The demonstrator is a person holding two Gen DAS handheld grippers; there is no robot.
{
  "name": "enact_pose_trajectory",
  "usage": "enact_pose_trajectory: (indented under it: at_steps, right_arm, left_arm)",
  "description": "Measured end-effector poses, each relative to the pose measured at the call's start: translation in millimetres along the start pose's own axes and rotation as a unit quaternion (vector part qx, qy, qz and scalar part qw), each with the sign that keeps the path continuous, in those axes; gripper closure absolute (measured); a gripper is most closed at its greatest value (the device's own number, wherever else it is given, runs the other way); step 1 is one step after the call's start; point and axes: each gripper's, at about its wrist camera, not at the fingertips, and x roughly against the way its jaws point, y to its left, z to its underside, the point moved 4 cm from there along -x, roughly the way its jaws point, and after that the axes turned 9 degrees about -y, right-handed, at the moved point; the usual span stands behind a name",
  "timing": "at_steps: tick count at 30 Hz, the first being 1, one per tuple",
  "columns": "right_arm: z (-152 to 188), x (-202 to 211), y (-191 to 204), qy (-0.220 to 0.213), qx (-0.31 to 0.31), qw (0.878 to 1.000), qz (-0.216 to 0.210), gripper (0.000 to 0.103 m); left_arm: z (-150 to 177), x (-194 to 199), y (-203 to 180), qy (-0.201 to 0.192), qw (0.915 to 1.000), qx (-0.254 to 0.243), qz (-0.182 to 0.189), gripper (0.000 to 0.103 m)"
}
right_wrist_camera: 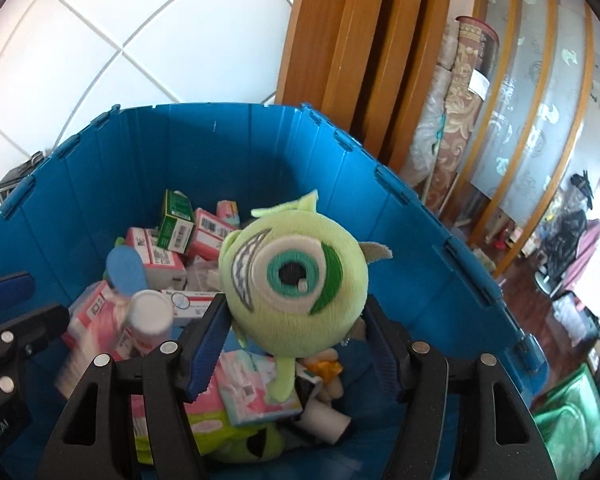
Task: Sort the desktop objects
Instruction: 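Open both grippers to drop the tube and plush into the crate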
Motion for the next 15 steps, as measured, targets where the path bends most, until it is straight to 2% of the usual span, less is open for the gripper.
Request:
enact_pose_trajectory:
  at_steps: [2, 4, 6, 8, 15]
  right_arm:
    - [0.0, 0.2, -0.5, -0.001, 0.000, 1.000, 0.009, 0.035]
    - [-1.3, -0.3, 0.0, 0.000, 0.001, 1.000, 0.013, 0.028]
    - [-3.5, 1.6, -0.7, -0.003, 0.001, 1.000, 0.016, 0.011]
    - [-5.1, 3.4, -0.4, -0.007, 0.002, 1.000, 0.021, 0.002]
    - [-6.8, 2.8, 2.5, -0.012, 0.022, 0.998, 0.050, 0.001]
  left_arm:
    - [-0.9, 1.5, -0.2, -0.005, 1.0000, 0.001, 0.003, 0.051]
    - [-1.1, 1.7, -0.7, -0.005, 1.0000, 0.001, 0.006, 0.051]
    - [-1.8, 1.6, -0.3, -0.007, 0.9999, 0.004, 0.007, 0.051]
    - [-1.8, 2.3, 0.3, -0.010, 0.9999, 0.006, 0.004, 0.051]
    - [-1.1, 5.1, 1.2, -0.022, 0.9997, 0.008, 0.001, 0.051]
